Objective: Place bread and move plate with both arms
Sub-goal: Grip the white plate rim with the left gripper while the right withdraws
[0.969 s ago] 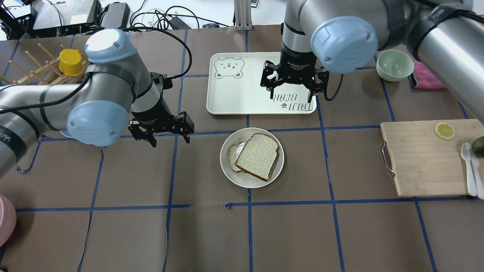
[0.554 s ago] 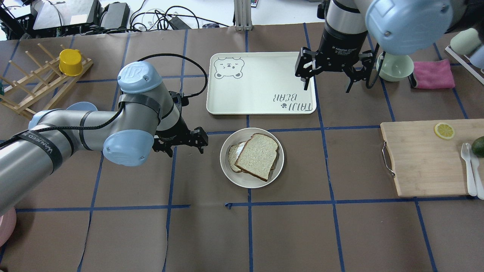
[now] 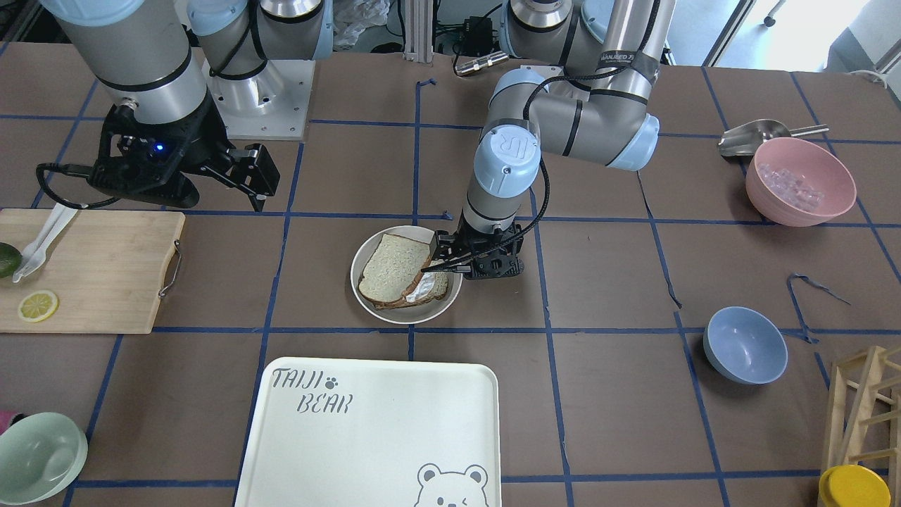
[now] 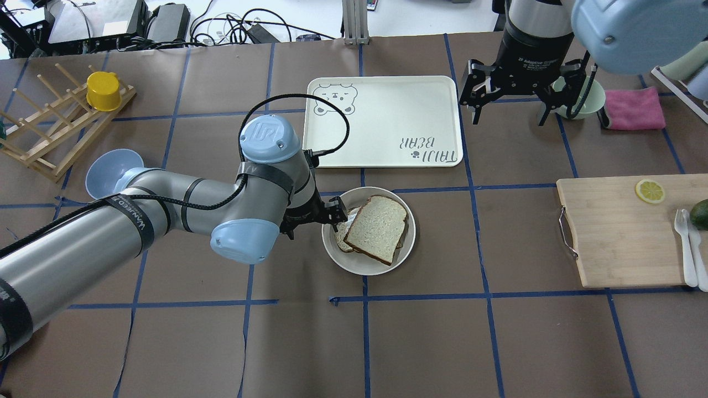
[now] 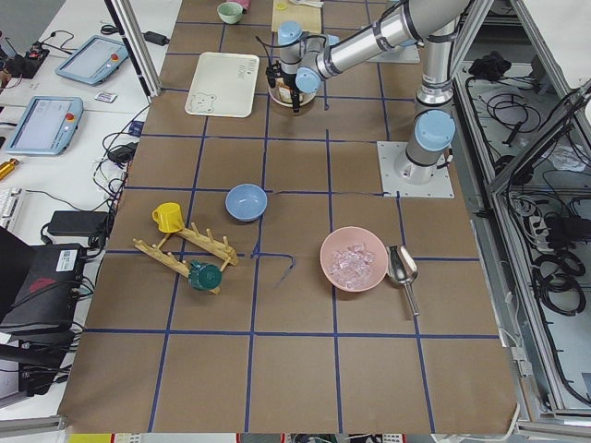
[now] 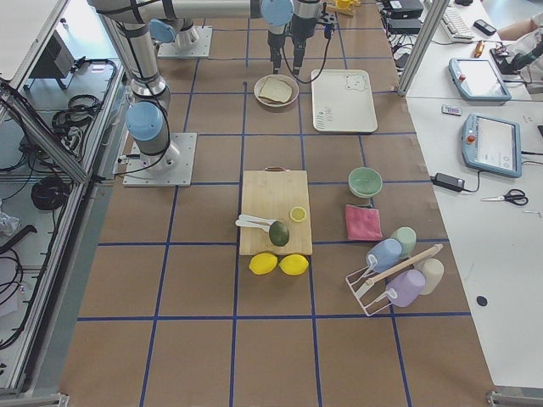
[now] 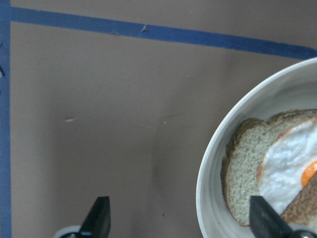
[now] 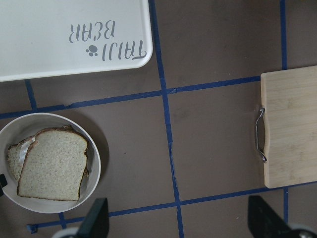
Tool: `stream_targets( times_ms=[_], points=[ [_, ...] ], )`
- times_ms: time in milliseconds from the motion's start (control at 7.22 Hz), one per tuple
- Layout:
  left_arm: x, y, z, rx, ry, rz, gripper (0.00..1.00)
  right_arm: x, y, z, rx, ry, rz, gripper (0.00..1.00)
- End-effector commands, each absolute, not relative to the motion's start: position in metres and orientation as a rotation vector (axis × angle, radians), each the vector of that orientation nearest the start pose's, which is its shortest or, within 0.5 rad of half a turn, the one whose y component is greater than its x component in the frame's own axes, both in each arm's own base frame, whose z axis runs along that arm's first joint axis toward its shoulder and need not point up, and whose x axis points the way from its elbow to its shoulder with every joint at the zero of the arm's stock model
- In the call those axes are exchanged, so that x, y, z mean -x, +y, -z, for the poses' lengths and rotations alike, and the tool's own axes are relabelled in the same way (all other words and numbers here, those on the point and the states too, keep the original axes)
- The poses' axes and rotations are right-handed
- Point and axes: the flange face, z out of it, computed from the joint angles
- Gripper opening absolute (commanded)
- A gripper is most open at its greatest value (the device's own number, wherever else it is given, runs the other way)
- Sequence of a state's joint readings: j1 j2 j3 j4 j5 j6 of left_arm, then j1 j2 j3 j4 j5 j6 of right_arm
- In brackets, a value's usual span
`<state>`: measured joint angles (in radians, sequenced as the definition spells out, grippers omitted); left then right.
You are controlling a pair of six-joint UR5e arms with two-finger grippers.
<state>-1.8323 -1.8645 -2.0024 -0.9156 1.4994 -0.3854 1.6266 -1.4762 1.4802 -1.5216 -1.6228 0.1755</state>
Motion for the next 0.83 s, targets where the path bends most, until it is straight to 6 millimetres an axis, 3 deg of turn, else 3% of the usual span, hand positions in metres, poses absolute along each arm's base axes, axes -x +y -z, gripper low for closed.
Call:
stream_targets(
  times_ms=[0,277,415,692],
  points=[
    [0.270,-0.458,-0.190,0.192,3.174,-0.146,0.88,-0.157,-0.518,-0.484,0.060,3.188,-0.044,1.00],
    [0.271,-0.460,-0.183,0.153,3.179,-0.154,0.05,-0.152,-0.522,-0.479,0.065,3.187,-0.057,1.00],
    [0.271,-0.460,-0.182,0.156,3.179,-0.154,0.00,-0.152,-0.521,-0.481,0.069,3.184,-0.047,1.00],
    [0.271,-0.460,-0.183,0.149,3.184,-0.146,0.00,-0.152,-0.514,-0.491,0.071,3.172,-0.024,1.00]
  ],
)
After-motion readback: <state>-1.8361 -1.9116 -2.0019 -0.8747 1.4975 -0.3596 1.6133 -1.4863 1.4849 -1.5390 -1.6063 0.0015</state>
